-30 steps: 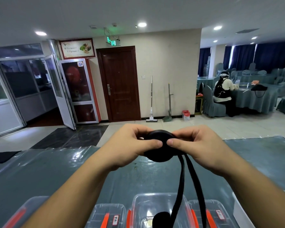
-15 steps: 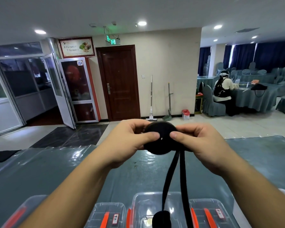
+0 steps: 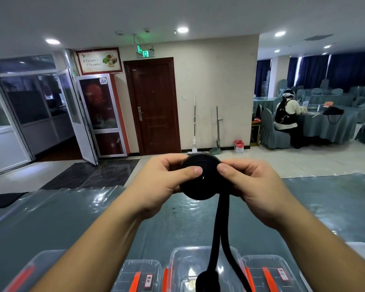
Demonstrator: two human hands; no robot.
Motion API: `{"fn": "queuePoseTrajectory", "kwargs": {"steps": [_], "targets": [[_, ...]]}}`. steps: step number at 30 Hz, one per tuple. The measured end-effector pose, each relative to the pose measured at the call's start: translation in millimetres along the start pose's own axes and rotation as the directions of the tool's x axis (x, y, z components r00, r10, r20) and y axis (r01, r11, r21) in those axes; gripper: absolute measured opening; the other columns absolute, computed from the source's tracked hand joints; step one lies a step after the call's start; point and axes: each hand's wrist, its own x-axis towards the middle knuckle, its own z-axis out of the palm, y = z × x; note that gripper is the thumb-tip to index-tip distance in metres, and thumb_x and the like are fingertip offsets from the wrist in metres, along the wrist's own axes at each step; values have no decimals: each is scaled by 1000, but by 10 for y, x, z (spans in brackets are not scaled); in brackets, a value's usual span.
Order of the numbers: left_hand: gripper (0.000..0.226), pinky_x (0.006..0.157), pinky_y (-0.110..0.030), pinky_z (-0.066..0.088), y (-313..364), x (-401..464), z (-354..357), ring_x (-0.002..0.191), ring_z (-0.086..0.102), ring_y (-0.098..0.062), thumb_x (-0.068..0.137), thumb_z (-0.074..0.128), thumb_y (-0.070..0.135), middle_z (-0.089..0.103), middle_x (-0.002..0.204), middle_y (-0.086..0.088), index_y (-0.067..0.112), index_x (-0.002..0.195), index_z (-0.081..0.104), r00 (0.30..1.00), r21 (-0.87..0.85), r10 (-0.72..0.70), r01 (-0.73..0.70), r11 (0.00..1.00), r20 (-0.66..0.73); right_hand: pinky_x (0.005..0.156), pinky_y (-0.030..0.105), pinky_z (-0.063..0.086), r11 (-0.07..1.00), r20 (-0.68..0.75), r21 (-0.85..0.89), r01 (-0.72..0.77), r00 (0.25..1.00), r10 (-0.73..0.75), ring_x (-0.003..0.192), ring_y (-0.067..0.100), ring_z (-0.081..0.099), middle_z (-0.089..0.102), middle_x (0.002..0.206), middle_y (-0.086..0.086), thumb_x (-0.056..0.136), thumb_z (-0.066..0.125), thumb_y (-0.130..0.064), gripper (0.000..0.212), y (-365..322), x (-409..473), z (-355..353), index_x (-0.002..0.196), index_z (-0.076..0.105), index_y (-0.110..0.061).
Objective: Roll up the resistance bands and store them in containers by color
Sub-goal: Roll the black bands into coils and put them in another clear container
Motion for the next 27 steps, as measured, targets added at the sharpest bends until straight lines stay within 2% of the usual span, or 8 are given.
{"fn": "queuePoseTrajectory", "kwargs": {"steps": [6, 11, 14, 17, 21, 23, 25, 27], "targets": [[22, 71, -26, 60, -66, -27, 121, 85, 74, -20, 88, 74, 7, 78, 101, -17, 4, 110, 77, 998, -69, -31, 27, 997, -57, 90, 23, 58, 985, 6, -173, 13, 1000, -12, 106, 18, 76, 81, 110, 2, 101, 62, -11, 26, -86, -31, -56, 115, 80, -24], [10, 69, -21, 56, 11, -14, 77, 79, 73, -13, 87, 79, 8, 79, 87, -7, 10, 97, 80, 1000, 203, -17, 14, 979, 11, 85, 22, 59, 957, 74, -289, -35, 996, 59, 101, 18, 78, 81, 104, 2, 101, 62, -7, 24, -95, -52, -73, 111, 80, -19], [12, 65, -20, 56, 5, -7, 99, 76, 74, -12, 89, 76, 5, 79, 86, -5, 8, 100, 79, 999, 86, -2, 5, 996, -35, 88, 25, 60, 988, 12, -146, -46, 999, 49, 103, 22, 77, 81, 107, 6, 96, 67, -11, 21, -45, -42, -46, 111, 81, -17], [12, 63, -22, 57, -43, -22, 136, 76, 74, -13, 91, 73, 6, 79, 87, -6, 10, 100, 79, 997, -45, -20, 17, 999, -75, 89, 27, 60, 991, -51, -136, -14, 999, 7, 101, 22, 78, 81, 105, 6, 94, 68, -13, 21, -4, -43, -51, 110, 81, -20], [12, 81, -33, 60, -30, -9, 40, 86, 75, -18, 87, 80, 8, 80, 94, -8, 14, 98, 80, 1000, 289, -12, 5, 957, 22, 88, 26, 60, 955, 57, -294, -39, 997, 58, 99, 19, 78, 82, 102, 2, 96, 70, -15, 19, -23, -53, -98, 108, 82, -24], [13, 79, -31, 60, -1, -2, -3, 86, 76, -17, 85, 84, 12, 81, 92, -8, 15, 97, 81, 998, 401, -22, -1, 916, 51, 88, 26, 60, 952, 81, -302, -51, 994, 79, 98, 19, 78, 82, 101, 3, 94, 72, -20, 17, -24, -44, -95, 107, 82, -23], [13, 71, -21, 57, 14, 3, 6, 81, 76, -13, 87, 81, 7, 81, 89, -4, 15, 97, 81, 999, 313, 21, -29, 949, 27, 85, 22, 59, 979, 34, -199, -49, 998, 57, 100, 19, 78, 82, 103, 4, 90, 74, -22, 19, -9, -35, -83, 107, 82, -23], [14, 64, -18, 55, -11, 2, 59, 75, 75, -10, 89, 76, 2, 80, 85, -3, 11, 98, 79, 999, 118, 18, -15, 993, -27, 84, 21, 59, 992, -19, -120, -38, 999, 36, 101, 21, 78, 81, 105, 6, 86, 72, -26, 25, 16, -32, -81, 109, 82, -22]]}}
